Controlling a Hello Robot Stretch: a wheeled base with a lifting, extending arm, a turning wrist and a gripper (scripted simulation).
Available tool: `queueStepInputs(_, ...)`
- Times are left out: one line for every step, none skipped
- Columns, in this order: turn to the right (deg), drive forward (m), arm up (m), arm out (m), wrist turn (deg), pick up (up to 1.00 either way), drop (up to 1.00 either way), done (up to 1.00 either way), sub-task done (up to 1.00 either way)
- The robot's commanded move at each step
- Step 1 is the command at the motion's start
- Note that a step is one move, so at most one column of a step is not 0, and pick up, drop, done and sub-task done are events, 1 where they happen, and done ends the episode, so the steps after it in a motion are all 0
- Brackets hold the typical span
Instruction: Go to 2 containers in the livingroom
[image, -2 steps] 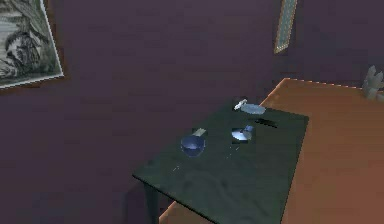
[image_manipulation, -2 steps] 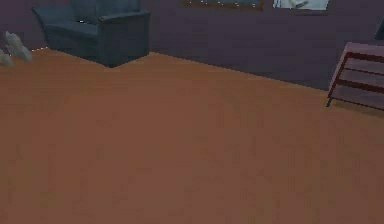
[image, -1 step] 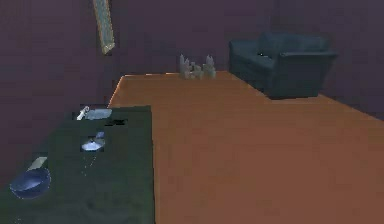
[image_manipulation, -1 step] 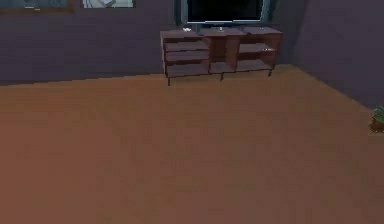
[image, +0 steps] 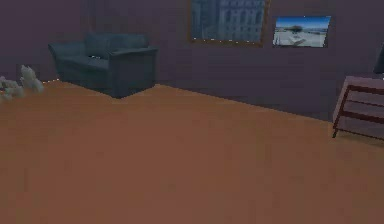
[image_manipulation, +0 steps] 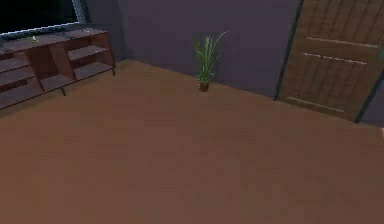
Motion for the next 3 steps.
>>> queueStepInputs(0.0,0.55,0.00,0.00,0.0,0.00,0.00,0.00,0.00)
queueStepInputs(-45.0,0.00,0.00,0.00,0.0,0.00,0.00,0.00,0.00)
queueStepInputs(-6.0,0.00,0.00,0.00,0.0,0.00,0.00,0.00,0.00)
